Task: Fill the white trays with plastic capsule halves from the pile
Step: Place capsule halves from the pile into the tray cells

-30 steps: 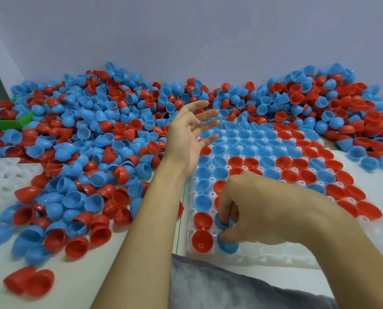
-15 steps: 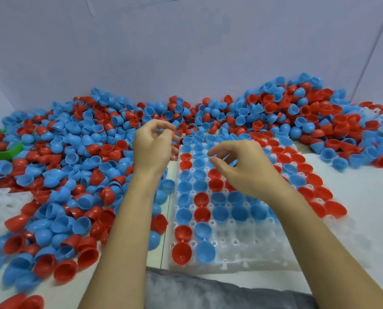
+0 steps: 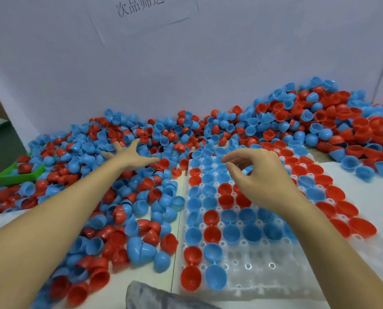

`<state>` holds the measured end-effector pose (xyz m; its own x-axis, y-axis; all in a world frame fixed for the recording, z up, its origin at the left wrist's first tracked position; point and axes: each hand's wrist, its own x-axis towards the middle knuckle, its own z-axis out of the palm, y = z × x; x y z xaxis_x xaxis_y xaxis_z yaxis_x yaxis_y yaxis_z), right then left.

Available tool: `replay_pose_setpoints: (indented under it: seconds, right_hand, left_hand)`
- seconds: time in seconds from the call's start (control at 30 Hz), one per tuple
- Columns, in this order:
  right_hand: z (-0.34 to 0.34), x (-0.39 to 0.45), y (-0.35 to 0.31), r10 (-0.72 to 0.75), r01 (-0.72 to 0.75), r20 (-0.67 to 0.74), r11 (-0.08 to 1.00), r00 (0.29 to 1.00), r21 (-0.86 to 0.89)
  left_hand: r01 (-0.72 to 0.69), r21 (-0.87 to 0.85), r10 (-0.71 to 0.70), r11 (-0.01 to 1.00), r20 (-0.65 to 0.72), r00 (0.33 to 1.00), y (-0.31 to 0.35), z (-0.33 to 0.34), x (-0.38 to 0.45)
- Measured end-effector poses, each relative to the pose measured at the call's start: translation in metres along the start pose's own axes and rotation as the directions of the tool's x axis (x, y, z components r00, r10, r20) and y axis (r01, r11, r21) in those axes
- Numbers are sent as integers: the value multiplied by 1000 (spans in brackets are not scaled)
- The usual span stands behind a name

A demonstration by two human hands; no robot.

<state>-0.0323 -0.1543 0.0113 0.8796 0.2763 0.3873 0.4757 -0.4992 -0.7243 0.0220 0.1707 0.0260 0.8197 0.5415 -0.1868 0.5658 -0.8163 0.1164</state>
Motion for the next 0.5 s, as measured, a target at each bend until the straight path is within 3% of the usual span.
replay_pose_setpoints:
  seconds: [0.07,0.17,0.33,0.5]
  right_hand:
    - [0,0,2,-7,7,-5,1000,1000,9]
    - [-1,1,4,-16,17,-10,1000,1000,24]
    - [-2,3,6,-13,14,-16,1000,1000,17]
    - [-1,2,6,-9,10,-5,999,1000,34]
  left_hand:
    - [32,110,-37,993,37,999,1,9,17]
    - [51,85,-46,995,-56,997,6,18,34]
    - [120,132,-110,984,-79,991,15,24,36]
    - [102,195,-56,976,-228,972,10,21,26]
